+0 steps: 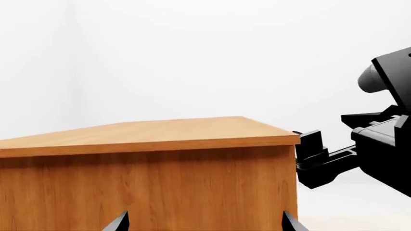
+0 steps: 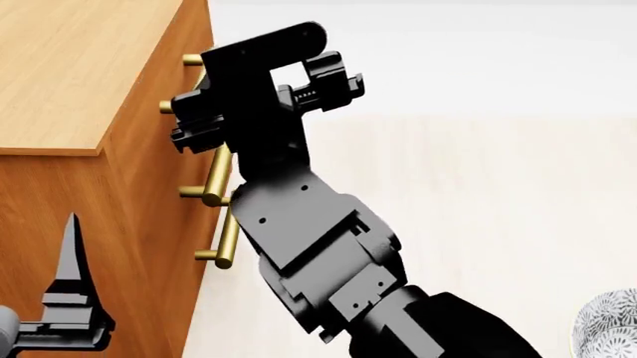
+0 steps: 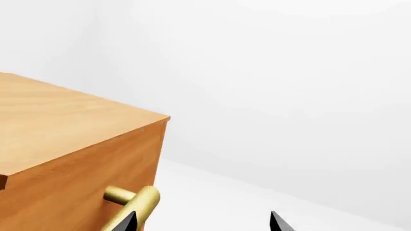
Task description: Close the top drawer of the cabinet and put the bowl on top of it.
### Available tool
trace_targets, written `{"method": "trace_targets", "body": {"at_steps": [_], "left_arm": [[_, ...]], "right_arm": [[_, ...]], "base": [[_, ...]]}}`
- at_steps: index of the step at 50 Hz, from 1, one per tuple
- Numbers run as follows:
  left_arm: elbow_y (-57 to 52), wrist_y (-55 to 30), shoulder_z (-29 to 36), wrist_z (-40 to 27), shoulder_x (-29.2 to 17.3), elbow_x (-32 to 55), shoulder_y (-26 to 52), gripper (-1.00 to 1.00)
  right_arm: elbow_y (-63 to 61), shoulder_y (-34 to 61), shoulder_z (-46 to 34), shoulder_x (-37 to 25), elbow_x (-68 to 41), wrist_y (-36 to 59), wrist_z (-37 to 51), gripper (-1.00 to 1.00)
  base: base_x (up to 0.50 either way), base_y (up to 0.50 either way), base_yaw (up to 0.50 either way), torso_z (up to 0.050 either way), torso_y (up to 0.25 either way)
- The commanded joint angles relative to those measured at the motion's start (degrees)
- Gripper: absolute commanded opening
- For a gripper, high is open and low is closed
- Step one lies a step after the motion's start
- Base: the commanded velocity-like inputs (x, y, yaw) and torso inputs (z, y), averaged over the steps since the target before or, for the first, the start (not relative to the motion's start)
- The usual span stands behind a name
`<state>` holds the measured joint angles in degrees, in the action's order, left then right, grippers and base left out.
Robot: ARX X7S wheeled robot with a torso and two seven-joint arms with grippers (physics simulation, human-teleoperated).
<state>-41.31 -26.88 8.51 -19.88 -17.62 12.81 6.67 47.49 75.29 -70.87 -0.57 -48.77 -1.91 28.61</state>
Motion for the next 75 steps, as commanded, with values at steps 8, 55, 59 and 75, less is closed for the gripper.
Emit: {"method": "trace_targets", "body": {"at_steps": [8, 55, 59, 75], "left_arm": [[0.62, 0.18, 0.19, -0.4, -0.27, 0.29, 0.25, 1.0], [-0.09, 0.68, 0.71, -1.38, -1.16, 1.16, -0.52, 1.0], [-0.25, 0.53, 0.7, -1.49, -1.28, 1.26, -0.42, 1.0], [-0.57, 0.9, 1.13, -1.71, -1.39, 1.6, -0.59, 1.0]], "right_arm": [[-4.67, 1.36, -8.64, -0.59, -5.98, -2.17, 2.96, 1.0], [-65.38, 32.07, -16.15, -48.51, -10.37, 38.98, 16.19, 1.0], [-68.21, 34.54, -15.95, -50.7, -11.69, 41.63, 15.38, 1.0], [-79.91, 41.08, -16.33, -62.13, -16.25, 51.46, 13.24, 1.0]], "base": [[0.0, 0.0, 0.0, 0.0, 0.0], [0.0, 0.0, 0.0, 0.0, 0.0], [0.0, 0.0, 0.0, 0.0, 0.0], [0.0, 0.0, 0.0, 0.0, 0.0]]}}
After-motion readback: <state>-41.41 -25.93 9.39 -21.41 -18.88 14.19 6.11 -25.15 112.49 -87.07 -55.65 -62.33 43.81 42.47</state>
